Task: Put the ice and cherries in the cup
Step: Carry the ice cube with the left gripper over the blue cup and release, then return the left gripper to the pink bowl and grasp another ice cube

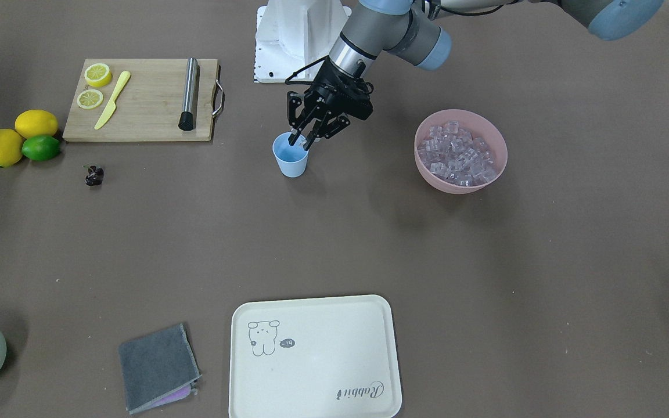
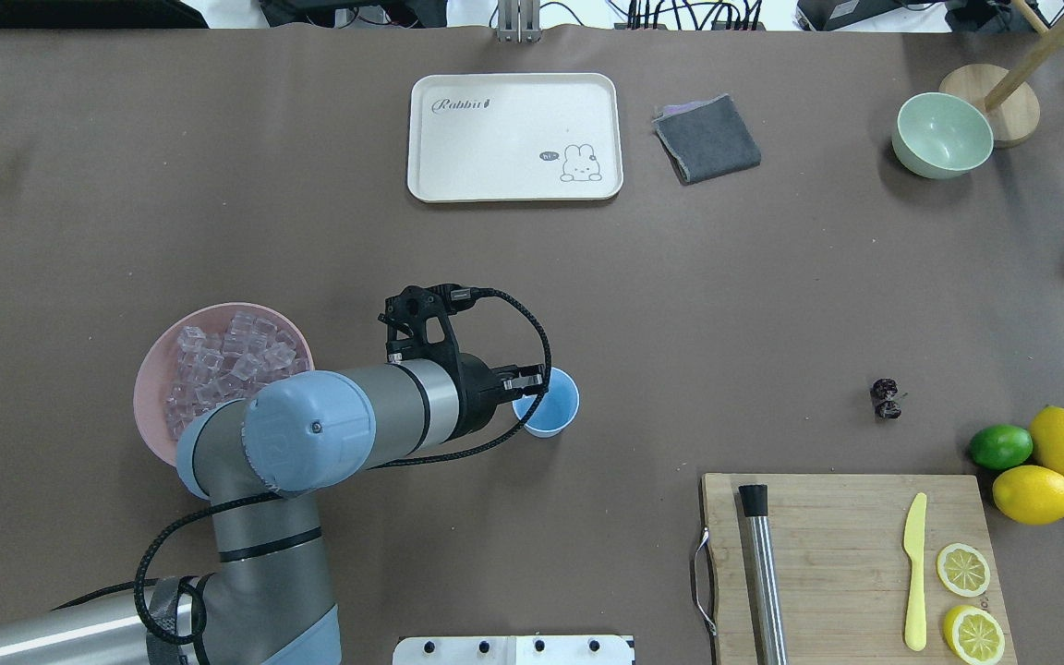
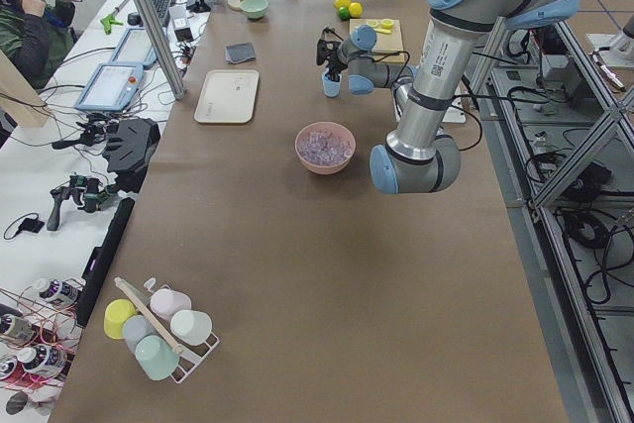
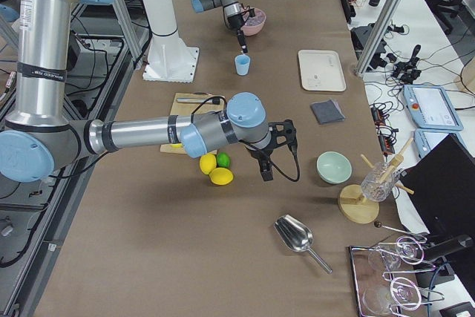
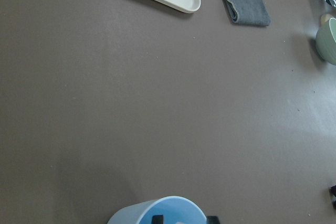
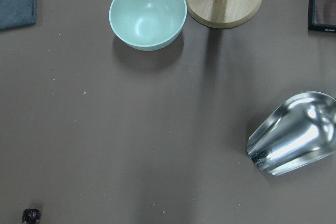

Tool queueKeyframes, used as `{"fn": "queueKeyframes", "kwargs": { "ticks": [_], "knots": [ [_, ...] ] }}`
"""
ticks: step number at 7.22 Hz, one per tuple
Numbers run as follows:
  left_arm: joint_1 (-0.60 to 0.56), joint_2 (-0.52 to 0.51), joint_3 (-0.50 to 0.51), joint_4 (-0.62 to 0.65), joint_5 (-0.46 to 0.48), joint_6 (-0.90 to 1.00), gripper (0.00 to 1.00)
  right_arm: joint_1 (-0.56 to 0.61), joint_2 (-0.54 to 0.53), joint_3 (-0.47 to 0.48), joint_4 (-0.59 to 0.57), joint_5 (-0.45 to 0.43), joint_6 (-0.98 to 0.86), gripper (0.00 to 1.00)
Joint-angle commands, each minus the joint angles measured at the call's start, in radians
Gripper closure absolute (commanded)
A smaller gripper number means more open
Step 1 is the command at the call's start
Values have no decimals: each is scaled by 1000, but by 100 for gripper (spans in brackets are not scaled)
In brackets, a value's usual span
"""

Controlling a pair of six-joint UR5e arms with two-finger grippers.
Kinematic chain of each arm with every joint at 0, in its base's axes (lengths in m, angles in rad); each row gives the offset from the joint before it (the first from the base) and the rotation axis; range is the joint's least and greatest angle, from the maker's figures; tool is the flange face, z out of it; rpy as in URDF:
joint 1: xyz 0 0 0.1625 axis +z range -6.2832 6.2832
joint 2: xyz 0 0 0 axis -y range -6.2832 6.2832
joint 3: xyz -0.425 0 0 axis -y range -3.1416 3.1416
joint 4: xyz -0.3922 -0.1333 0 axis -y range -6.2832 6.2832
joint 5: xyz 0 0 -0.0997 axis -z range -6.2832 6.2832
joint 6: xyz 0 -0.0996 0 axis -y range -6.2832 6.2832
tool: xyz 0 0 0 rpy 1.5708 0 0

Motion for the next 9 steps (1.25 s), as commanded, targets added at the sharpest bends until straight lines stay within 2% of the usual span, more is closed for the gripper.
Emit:
{"fn": "queueKeyframes", "kwargs": {
  "ticks": [1, 3, 4, 5, 6, 7, 8, 9],
  "knots": [
    [1, -1, -3, 6, 2, 0, 2, 0, 0, 0, 0, 0, 0, 0],
    [-1, 3, -18, 16, 2, 3, 2, 0, 0, 0, 0, 0, 2, 0],
    [-5, 17, -76, 85, -4, 12, 2, 0, 2, 0, 0, 0, 0, 0],
    [-10, 57, -174, 149, -39, 99, 2, 0, 2, -2, -2, 0, 0, 0],
    [-41, 136, -254, 189, -125, 160, 2, 0, 3, -4, -2, 0, 0, 0],
    [-121, 198, -288, 199, -227, 208, 2, 0, 2, -4, -2, 0, 0, 0],
    [-219, 260, -302, 199, -341, 315, 2, 0, 2, -5, -2, 0, 0, 0],
    [-275, 363, -332, 199, -401, 490, 2, -2, 2, -8, -2, 0, 0, 0]
  ]
}}
